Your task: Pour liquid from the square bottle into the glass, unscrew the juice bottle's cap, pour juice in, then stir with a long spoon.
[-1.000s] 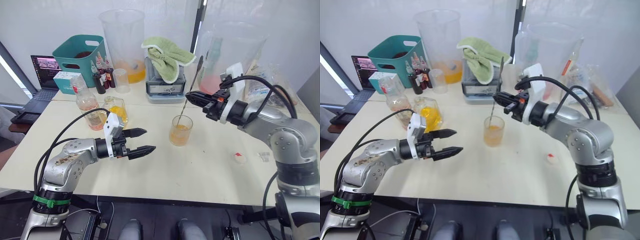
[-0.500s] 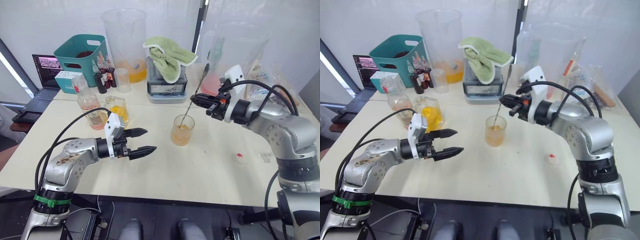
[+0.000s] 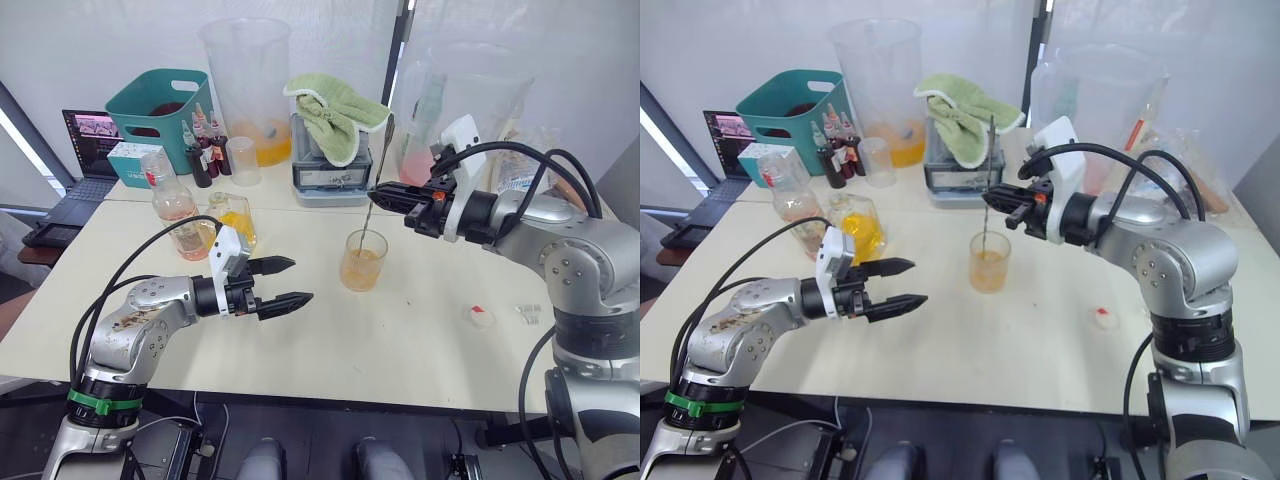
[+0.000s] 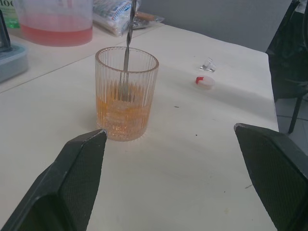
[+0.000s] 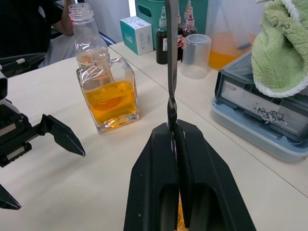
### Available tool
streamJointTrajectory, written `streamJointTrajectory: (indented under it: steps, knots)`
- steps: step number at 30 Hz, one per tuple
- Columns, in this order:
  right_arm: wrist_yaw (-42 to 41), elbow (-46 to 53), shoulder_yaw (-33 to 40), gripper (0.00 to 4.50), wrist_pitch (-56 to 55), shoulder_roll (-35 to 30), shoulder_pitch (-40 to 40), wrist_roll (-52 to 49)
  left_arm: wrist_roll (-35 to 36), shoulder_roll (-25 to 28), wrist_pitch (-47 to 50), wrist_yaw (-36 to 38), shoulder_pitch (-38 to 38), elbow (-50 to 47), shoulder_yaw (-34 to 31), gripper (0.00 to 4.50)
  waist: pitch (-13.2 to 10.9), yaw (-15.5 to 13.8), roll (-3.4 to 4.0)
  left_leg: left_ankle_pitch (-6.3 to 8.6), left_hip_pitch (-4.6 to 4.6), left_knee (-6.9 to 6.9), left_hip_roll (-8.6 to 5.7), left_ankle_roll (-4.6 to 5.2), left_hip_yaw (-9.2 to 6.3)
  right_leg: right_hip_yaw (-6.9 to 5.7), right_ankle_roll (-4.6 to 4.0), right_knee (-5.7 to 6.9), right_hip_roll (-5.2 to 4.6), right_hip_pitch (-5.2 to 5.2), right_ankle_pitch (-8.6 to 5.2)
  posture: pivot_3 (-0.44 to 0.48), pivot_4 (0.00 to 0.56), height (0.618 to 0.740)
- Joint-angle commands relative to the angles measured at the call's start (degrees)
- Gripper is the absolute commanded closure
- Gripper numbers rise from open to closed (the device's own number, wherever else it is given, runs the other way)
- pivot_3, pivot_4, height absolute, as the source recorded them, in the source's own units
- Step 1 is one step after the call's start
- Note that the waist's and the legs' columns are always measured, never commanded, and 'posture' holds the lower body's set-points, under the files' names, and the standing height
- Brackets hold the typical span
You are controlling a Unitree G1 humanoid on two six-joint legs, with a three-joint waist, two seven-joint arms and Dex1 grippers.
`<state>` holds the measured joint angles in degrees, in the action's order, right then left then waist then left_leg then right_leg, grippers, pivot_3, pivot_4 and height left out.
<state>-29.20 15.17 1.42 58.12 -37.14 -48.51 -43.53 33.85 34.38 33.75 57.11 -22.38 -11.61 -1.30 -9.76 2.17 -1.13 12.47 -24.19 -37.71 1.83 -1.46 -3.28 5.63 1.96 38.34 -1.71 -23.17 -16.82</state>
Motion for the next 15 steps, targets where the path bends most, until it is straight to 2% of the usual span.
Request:
streamJointTrajectory:
  steps: [1,15]
  knots:
    - [-0.47,-0.05,1.63,4.5,-1.0,-0.88,-2.05,1.68,0.77,0.51,-0.72,0.23,-0.19,-1.67,-1.08,0.01,0.0,0.02,0.0,0.0,0.0,0.0,0.0,0.0,0.0,0.0,0.0,0.01,0.0,0.0,0.0,0.0,0.15,0.74]
    - [-3.69,0.89,1.57,4.5,0.69,-2.59,-1.8,3.39,0.76,0.69,-0.59,0.2,0.04,-1.64,-1.15,0.01,0.0,0.09,0.0,0.0,0.03,-0.01,-0.02,0.0,0.0,0.0,0.0,0.14,-0.01,-0.02,0.0,0.0,0.15,0.74]
